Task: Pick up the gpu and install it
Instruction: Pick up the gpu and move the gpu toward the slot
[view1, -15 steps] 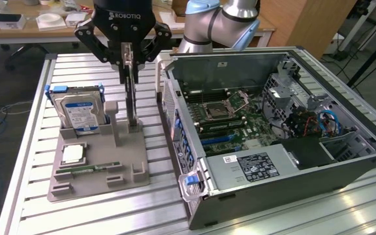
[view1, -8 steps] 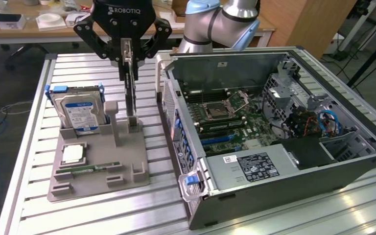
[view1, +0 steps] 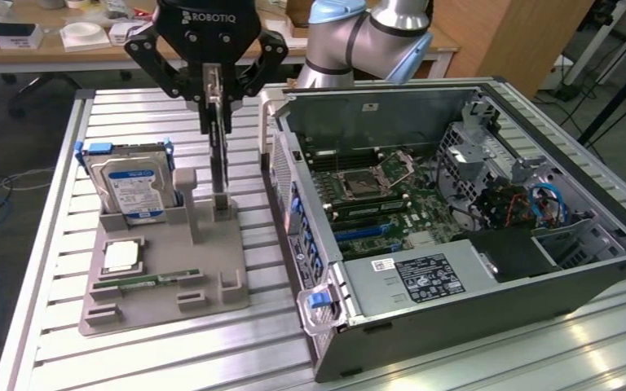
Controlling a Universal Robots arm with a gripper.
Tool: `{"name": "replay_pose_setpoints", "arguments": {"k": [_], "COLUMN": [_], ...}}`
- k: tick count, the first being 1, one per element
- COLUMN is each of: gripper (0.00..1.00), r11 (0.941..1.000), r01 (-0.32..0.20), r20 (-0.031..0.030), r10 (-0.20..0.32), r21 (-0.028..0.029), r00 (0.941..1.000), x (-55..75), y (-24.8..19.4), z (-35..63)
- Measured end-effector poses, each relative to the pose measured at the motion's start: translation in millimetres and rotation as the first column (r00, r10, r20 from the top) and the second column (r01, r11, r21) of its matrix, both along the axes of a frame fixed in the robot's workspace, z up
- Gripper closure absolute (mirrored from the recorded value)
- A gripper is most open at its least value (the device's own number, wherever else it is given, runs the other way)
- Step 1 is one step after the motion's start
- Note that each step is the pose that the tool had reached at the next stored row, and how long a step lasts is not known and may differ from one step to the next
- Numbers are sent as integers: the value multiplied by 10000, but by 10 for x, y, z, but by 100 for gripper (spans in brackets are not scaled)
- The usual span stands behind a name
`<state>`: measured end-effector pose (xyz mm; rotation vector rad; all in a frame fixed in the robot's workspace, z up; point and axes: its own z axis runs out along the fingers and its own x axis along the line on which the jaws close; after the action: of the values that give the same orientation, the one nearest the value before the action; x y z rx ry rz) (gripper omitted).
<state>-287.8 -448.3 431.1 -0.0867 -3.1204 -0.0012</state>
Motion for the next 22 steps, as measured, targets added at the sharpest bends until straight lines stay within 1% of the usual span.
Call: {"name": "replay_pose_setpoints", "arguments": {"k": [22], "gripper": [74], "r11": [10000], "r01": [-1], "r20": [0], "r10": [1], "r21": [0], "r00": [10000], "x": [166], "y": [0], "z": [0]}}
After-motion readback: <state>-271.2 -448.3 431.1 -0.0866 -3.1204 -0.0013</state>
